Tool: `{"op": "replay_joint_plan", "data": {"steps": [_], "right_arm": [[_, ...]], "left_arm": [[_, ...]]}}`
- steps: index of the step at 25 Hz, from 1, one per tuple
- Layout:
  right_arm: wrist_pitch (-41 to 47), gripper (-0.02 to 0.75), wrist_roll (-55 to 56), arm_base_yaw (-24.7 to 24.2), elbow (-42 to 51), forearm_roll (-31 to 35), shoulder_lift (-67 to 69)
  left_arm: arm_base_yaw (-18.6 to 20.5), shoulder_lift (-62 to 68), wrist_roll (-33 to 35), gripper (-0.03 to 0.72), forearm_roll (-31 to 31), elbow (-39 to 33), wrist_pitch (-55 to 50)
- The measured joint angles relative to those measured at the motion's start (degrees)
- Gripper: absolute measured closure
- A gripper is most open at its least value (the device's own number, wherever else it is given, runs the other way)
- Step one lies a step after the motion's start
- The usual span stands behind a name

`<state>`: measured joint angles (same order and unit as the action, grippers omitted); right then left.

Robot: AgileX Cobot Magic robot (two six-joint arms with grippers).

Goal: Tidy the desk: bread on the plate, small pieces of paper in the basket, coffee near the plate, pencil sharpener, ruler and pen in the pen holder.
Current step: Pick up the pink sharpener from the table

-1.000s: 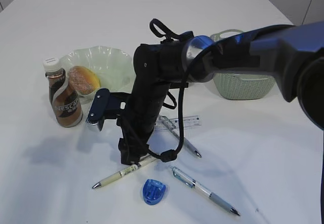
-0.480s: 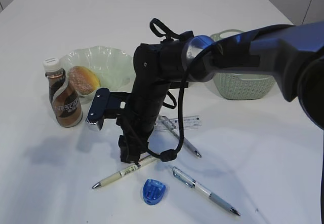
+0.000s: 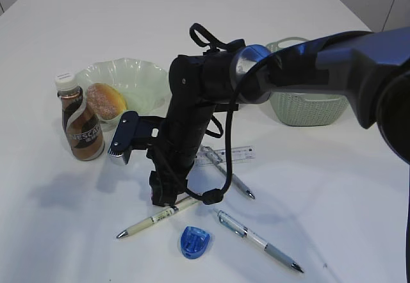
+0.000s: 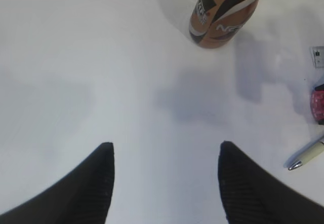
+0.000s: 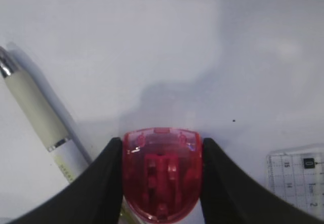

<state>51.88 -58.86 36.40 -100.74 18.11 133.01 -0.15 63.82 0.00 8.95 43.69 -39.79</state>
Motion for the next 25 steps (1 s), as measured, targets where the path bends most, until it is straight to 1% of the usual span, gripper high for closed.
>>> {"op": "replay_joint_plan", "data": {"steps": [6,9,12,15,17,18,19,20,25], "right_arm": [[0.00,0.401,0.00,0.00,0.00,0.25,-0.93],[0.10,0.401,0.00,0.00,-0.11,3.13,-2.88],[0.89,0.402,0.00,0.00,-1.76,4.70,-3.73],[2.09,0.402,0.00,0.00,-5.89,7.79,-4.02],[2.17,0.402,0.00,0.00,-6.37,8.19,-4.06],[2.40,0.402,0.00,0.00,-9.95,11.23,-4.27],[2.40,0.402,0.00,0.00,-10.20,11.23,-4.27],[2.54,0.402,0.00,0.00,-12.30,12.85,-4.27],[1.65,0.402,1.35,-0.26,-16.67,14.38,-4.37]], "left_arm": [[0.00,0.00,0.00,0.235,0.00,0.00,-0.10],[0.00,0.00,0.00,0.235,0.00,0.00,-0.09],[0.00,0.00,0.00,0.235,0.00,0.00,-0.09],[0.00,0.00,0.00,0.235,0.00,0.00,-0.09],[0.00,0.00,0.00,0.235,0.00,0.00,-0.09],[0.00,0.00,0.00,0.235,0.00,0.00,-0.09],[0.00,0.00,0.00,0.235,0.00,0.00,-0.09],[0.00,0.00,0.00,0.236,0.00,0.00,-0.09],[0.00,0.00,0.00,0.240,0.00,0.00,-0.09]]}}
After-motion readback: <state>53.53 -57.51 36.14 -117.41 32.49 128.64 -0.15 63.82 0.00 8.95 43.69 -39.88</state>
